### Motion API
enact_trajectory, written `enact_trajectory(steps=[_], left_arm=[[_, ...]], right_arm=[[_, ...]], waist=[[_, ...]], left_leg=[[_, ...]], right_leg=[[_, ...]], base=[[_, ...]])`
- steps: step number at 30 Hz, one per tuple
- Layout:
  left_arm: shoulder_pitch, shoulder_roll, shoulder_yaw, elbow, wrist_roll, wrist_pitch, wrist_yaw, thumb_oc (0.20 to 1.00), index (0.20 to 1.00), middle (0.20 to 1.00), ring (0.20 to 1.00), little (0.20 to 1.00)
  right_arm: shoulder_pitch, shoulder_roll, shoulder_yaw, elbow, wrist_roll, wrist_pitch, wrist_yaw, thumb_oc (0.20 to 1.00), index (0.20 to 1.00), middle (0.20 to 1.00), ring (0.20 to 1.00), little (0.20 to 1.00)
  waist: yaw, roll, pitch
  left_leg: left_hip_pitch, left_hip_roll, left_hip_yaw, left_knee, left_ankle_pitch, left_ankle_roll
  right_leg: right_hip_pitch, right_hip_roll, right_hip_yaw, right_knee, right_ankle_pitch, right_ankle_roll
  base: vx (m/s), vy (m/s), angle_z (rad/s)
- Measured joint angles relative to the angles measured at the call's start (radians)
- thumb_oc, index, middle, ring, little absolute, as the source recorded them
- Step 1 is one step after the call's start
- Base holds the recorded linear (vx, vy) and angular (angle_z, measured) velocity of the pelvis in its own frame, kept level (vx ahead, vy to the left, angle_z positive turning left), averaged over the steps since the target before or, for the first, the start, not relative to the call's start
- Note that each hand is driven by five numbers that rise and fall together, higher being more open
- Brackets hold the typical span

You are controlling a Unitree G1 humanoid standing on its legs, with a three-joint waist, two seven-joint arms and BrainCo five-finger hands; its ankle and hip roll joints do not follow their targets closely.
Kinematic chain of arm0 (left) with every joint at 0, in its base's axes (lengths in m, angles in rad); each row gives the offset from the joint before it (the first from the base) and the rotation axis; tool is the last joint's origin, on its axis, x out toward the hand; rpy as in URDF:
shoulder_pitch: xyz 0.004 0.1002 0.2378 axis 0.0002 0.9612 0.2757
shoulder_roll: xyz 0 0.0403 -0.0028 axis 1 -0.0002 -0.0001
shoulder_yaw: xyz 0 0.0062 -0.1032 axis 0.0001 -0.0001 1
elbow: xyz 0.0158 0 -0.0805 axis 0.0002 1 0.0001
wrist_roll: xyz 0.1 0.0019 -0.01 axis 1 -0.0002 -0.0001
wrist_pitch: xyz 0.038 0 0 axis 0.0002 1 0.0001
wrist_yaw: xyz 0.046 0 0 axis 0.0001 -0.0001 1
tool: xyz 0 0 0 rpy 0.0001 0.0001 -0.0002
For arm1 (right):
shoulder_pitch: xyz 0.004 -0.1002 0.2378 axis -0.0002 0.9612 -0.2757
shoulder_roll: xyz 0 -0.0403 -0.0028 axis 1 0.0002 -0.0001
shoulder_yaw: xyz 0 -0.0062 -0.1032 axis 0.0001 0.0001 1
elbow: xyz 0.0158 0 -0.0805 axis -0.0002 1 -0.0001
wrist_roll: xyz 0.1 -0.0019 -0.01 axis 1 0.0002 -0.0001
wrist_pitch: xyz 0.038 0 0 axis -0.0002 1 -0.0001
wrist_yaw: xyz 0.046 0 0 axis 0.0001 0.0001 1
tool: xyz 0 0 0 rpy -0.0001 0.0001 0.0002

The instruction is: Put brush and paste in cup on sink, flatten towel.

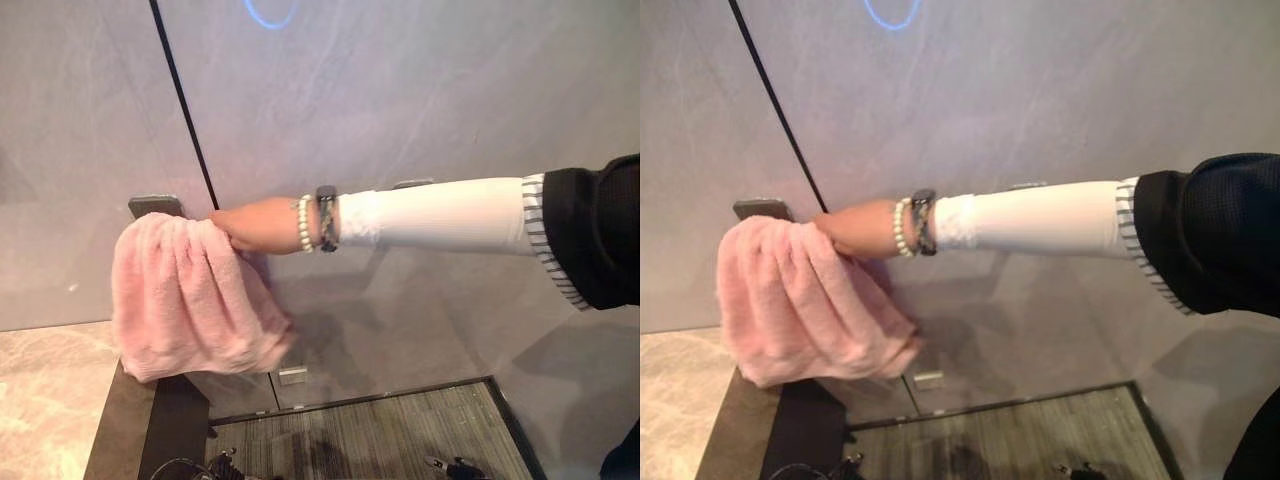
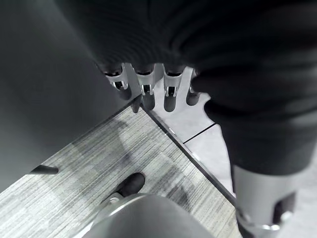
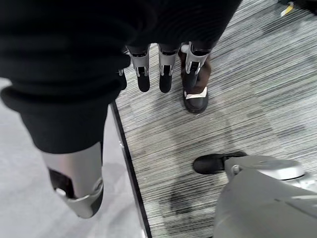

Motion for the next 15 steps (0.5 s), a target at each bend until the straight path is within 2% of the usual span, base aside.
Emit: enact_trajectory(steps=[4, 8, 10, 12, 13, 14, 15], left_arm=[[0.004, 0.002, 0.0, -0.017, 0.0, 0.0, 0.0, 1.0, 1.0, 1.0, 1.0, 1.0], [0.03, 0.013, -0.001, -0.137, -0.004, -0.014, -0.001, 1.0, 1.0, 1.0, 1.0, 1.0], [0.165, 0.12, -0.036, -0.525, -0.004, -0.024, -0.036, 1.0, 1.0, 1.0, 1.0, 1.0], [0.21, 0.215, -0.06, -0.706, -0.002, -0.084, -0.064, 1.0, 1.0, 1.0, 1.0, 1.0], [0.199, 0.24, -0.039, -0.717, 0.001, -0.078, -0.074, 1.0, 1.0, 1.0, 1.0, 1.0], [0.223, 0.304, -0.055, -0.827, 0.019, -0.061, -0.104, 1.0, 1.0, 1.0, 1.0, 1.0], [0.243, 0.399, -0.065, -0.955, 0.03, -0.071, -0.125, 1.0, 1.0, 1.0, 1.0, 1.0]], right_arm=[[-0.002, -0.002, 0.022, -0.02, -0.01, 0.0, -0.004, 1.0, 1.0, 1.0, 1.0, 1.0], [-0.001, -0.005, 0.027, -0.095, -0.029, -0.017, -0.007, 1.0, 1.0, 1.0, 1.0, 1.0], [0.045, -0.049, 0.092, -0.28, -0.069, -0.018, 0.004, 1.0, 1.0, 1.0, 1.0, 1.0], [0.07, -0.093, 0.106, -0.363, -0.102, -0.049, 0.007, 1.0, 1.0, 1.0, 1.0, 1.0], [0.059, -0.114, 0.106, -0.386, -0.117, -0.046, 0.006, 1.0, 1.0, 1.0, 1.0, 1.0], [0.081, -0.142, 0.124, -0.485, -0.122, -0.033, 0.019, 1.0, 1.0, 1.0, 1.0, 1.0], [0.098, -0.171, 0.125, -0.573, -0.123, -0.048, 0.03, 1.0, 1.0, 1.0, 1.0, 1.0]], waist=[[0.002, 0.001, 0.002], [0.005, 0.005, 0.011], [0.005, 0.005, 0.028], [0.007, 0.006, 0.037], [0.015, 0.012, 0.037], [0.015, 0.012, 0.043], [0.017, 0.009, 0.047]], left_leg=[[-0.001, 0.0, 0.0, 0.0, 0.0, -0.001], [-0.002, -0.001, -0.001, 0.0, 0.002, -0.002], [-0.01, 0.0, -0.005, 0.0, 0.005, -0.005], [-0.007, -0.001, -0.007, 0.0, 0.009, -0.005], [-0.006, -0.002, -0.011, 0.0, 0.008, -0.005], [-0.009, -0.002, -0.014, -0.001, 0.003, -0.009], [-0.014, -0.001, -0.017, 0.0, 0.006, -0.009]], right_leg=[[0.0, 0.0, -0.001, 0.0, -0.001, 0.0], [0.0, 0.0, -0.001, 0.0, -0.001, 0.001], [-0.002, 0.001, -0.004, 0.0, -0.001, 0.001], [-0.001, 0.0, -0.008, 0.0, 0.004, 0.002], [0.008, -0.001, -0.009, 0.0, 0.003, 0.003], [0.006, 0.0, -0.011, 0.0, -0.003, 0.003], [0.001, 0.0, -0.015, 0.0, -0.002, 0.002]], base=[[-0.02, 0.0, 0.0], [-0.02, -0.011, 0.0], [-0.02, -0.012, 0.05], [-0.01, -0.021, 0.1], [-0.03, -0.028, 0.07], [-0.01, -0.01, 0.07], [-0.01, -0.017, 0.12]])
